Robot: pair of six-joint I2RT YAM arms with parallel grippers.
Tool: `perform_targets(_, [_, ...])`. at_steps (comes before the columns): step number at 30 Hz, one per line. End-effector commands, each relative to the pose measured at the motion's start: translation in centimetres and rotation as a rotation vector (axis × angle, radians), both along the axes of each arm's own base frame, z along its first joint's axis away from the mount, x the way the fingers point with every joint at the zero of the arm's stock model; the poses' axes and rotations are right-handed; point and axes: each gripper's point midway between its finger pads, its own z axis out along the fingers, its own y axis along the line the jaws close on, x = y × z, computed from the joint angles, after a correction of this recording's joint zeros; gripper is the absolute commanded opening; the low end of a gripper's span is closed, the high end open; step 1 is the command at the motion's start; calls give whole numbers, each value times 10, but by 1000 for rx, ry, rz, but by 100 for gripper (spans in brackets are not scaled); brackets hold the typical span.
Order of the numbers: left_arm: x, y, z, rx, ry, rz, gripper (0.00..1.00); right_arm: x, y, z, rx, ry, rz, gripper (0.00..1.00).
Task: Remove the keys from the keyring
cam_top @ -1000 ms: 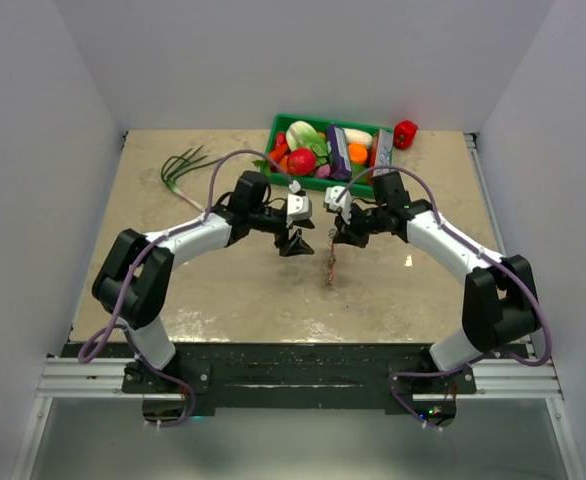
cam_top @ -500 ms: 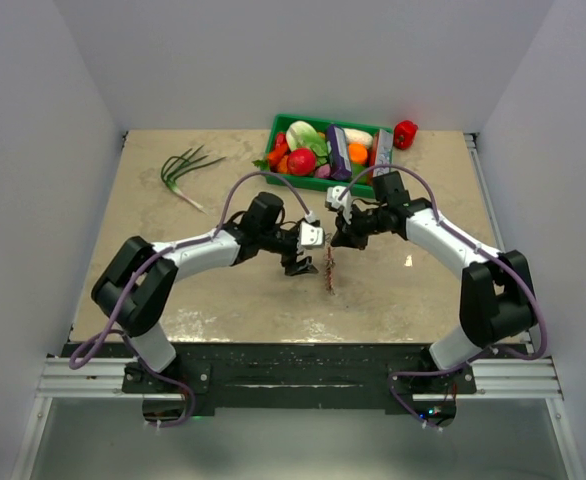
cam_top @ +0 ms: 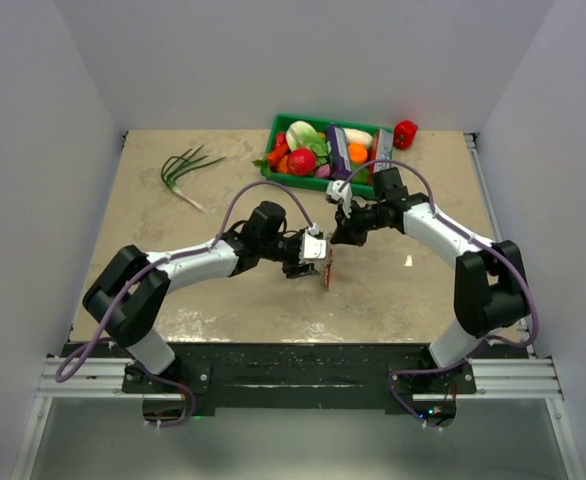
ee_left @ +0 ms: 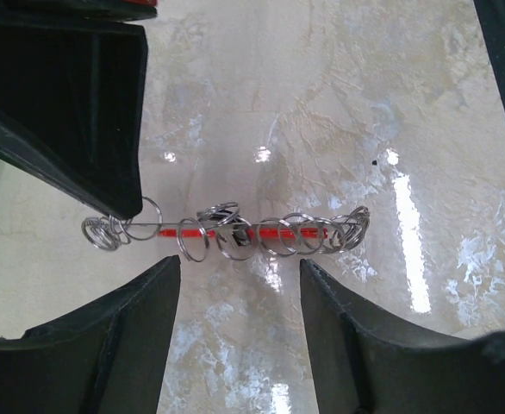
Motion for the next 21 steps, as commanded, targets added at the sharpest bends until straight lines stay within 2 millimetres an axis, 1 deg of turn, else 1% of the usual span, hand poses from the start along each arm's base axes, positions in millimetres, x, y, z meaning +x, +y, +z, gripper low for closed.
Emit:
perform_targets(1, [7, -2, 20, -37, -114, 3, 58, 7, 4, 14, 53, 24, -13, 0])
perform_targets(5, [4, -4, 20, -30, -127, -7, 55, 6, 4, 11, 55, 39, -11, 0])
perform_targets(6, [6, -3, 18, -22, -129, 1, 55, 6, 4, 11, 57, 38, -8, 0])
perform_targets(12, [18, -2, 20, -17, -157, 42, 54, -1, 2, 12, 51, 9, 34, 0])
perform_targets(15, [25, -1, 23, -18, -164, 53, 52, -4, 1, 10, 49, -4, 52, 0])
perform_targets(17, [26, -1, 25, -20, -164, 55, 50, -6, 0, 11, 47, -6, 56, 0])
perform_targets(21, [29, -2, 24, -25, -154, 70, 51, -7, 1, 11, 56, 2, 61, 0])
